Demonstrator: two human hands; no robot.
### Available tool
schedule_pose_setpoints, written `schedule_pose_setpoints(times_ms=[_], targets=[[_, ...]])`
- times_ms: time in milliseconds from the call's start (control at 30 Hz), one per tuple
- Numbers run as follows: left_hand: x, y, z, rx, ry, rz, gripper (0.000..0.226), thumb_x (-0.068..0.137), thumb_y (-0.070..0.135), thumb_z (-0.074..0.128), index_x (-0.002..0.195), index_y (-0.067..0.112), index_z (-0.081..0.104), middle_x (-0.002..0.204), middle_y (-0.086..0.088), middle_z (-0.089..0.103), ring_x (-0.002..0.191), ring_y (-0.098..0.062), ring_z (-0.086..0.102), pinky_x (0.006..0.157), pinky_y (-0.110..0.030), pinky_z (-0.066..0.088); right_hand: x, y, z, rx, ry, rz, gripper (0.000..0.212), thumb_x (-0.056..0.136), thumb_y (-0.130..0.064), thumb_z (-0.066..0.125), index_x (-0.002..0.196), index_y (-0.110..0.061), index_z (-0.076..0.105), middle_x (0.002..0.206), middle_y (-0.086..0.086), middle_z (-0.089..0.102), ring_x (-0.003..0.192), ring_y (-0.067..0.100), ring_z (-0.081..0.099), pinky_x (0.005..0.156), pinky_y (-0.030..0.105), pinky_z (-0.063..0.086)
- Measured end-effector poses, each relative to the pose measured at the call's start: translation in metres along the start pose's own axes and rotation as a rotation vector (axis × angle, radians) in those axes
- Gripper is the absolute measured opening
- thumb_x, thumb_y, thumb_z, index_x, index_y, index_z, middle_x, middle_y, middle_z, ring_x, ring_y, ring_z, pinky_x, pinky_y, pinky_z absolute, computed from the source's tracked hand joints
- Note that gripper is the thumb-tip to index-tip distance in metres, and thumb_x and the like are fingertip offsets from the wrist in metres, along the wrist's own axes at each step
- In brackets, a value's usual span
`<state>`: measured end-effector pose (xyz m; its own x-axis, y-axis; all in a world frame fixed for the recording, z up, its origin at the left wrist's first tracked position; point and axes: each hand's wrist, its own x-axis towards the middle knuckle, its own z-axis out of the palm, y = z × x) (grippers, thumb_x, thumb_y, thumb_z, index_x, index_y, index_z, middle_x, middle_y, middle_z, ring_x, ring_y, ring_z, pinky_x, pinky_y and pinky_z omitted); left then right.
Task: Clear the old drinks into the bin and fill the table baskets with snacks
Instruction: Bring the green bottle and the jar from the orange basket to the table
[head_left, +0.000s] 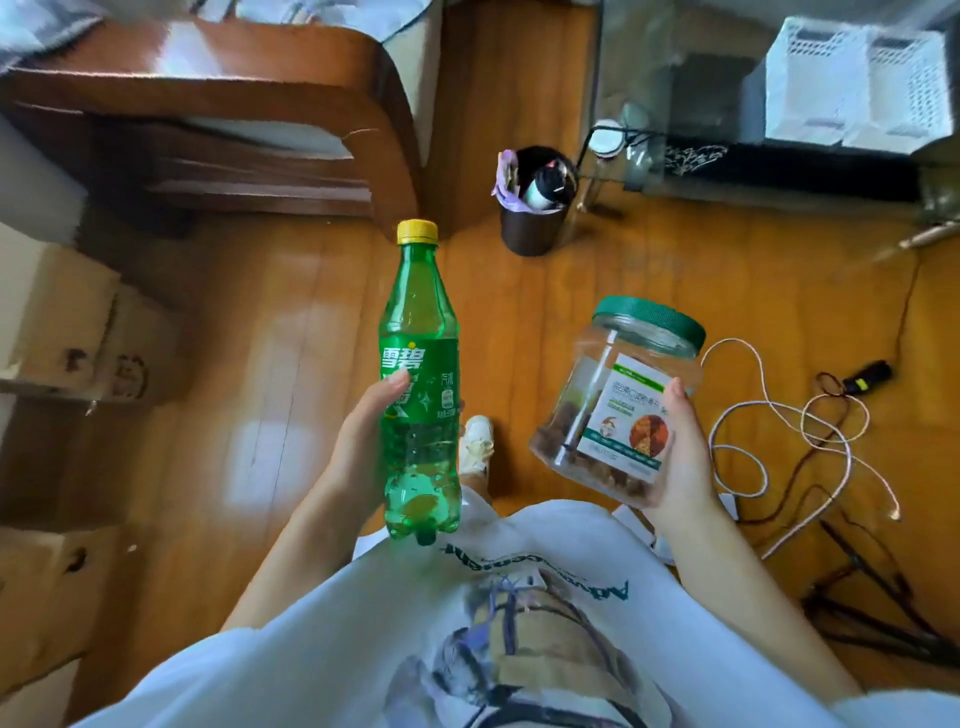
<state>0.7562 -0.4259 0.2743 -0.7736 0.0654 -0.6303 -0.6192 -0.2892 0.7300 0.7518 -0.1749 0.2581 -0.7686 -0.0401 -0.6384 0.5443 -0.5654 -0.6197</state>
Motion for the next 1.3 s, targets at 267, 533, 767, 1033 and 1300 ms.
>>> schedule_pose_setpoints(times_ms=[267,533,767,1033,1300], targets=[[0.106,0.094,0.048,0.169,-0.191,-0.070,0.038,0.068,0.052,0.054,0.082,0.023,0.076,0.078,-0.005,0.073,0.067,-0.021,0.069,0.056,-0.031,0.056,0.058,-0.065,0.016,0.124,0.125,-0.120,0.038,0.077,-0.054,0.047,0.088,-0.031,0.076,0.090,-0.001,0.075,0.084,0.017,0.072,0.063,0.032,0.058],[0.198,0.138,0.124,0.237,-0.299,-0.116,0.038,0.065,0.052,0.056,0.078,0.023,0.076,0.074,-0.005,0.072,0.063,-0.019,0.068,0.055,-0.030,0.056,0.115,-0.119,-0.016,0.229,0.288,-0.196,0.041,0.072,-0.057,0.055,0.099,-0.029,0.070,0.096,0.001,0.075,0.088,0.019,0.072,0.063,0.032,0.057],[0.275,0.165,0.222,0.174,-0.306,-0.075,0.036,0.076,0.048,0.050,0.081,0.022,0.074,0.074,-0.005,0.070,0.064,-0.020,0.067,0.057,-0.031,0.056,0.185,-0.217,-0.053,0.222,0.314,-0.200,0.037,0.072,-0.055,0.056,0.092,-0.030,0.075,0.096,0.001,0.075,0.088,0.020,0.072,0.063,0.032,0.057],[0.345,0.200,0.329,0.053,-0.216,-0.051,0.042,0.077,0.048,0.048,0.091,0.015,0.069,0.074,-0.006,0.069,0.063,-0.020,0.067,0.055,-0.030,0.056,0.261,-0.343,-0.086,0.162,0.220,-0.167,0.038,0.076,-0.050,0.053,0.098,-0.025,0.070,0.095,0.002,0.075,0.086,0.020,0.072,0.061,0.031,0.057],[0.410,0.232,0.370,-0.022,-0.136,-0.059,0.052,0.076,0.046,0.047,0.110,0.009,0.056,0.091,-0.016,0.055,0.075,-0.026,0.056,0.064,-0.032,0.050,0.342,-0.411,-0.094,0.105,0.186,-0.087,0.035,0.073,-0.053,0.054,0.090,-0.029,0.074,0.094,0.000,0.075,0.086,0.018,0.072,0.062,0.029,0.057]])
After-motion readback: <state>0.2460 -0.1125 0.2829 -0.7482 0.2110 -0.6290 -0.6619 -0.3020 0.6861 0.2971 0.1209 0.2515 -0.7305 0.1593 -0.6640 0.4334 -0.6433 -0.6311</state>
